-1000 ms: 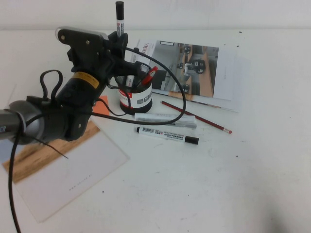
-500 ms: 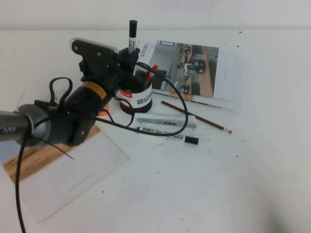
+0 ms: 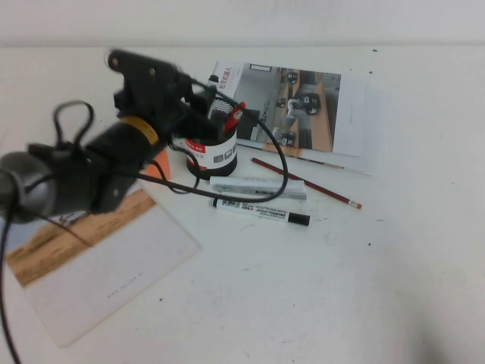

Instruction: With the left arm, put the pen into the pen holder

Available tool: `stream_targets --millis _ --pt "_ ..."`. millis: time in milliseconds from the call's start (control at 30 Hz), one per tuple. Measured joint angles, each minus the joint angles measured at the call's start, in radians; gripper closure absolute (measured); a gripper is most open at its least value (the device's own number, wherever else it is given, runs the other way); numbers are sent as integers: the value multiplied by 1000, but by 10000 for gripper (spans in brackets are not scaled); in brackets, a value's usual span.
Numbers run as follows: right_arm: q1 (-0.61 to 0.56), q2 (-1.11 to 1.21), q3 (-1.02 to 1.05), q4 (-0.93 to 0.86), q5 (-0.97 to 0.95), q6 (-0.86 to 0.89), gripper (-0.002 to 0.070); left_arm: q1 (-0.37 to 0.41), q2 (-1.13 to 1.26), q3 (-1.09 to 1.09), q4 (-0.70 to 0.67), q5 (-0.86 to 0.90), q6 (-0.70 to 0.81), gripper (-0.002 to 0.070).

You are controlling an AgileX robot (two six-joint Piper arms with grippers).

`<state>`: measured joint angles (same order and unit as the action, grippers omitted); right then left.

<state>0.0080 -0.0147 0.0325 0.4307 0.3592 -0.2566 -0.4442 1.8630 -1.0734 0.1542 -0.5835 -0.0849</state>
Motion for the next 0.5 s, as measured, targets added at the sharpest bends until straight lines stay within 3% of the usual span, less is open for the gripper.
stream_targets --millis 133,200,500 --pt "0 0 0 0 0 0 698 0 -156 0 75 178 3 568" --pt "0 0 0 0 0 0 698 0 -233 0 114 258 -5 626" --pt "0 0 0 0 0 0 698 0 -588 189 145 341 -120 673"
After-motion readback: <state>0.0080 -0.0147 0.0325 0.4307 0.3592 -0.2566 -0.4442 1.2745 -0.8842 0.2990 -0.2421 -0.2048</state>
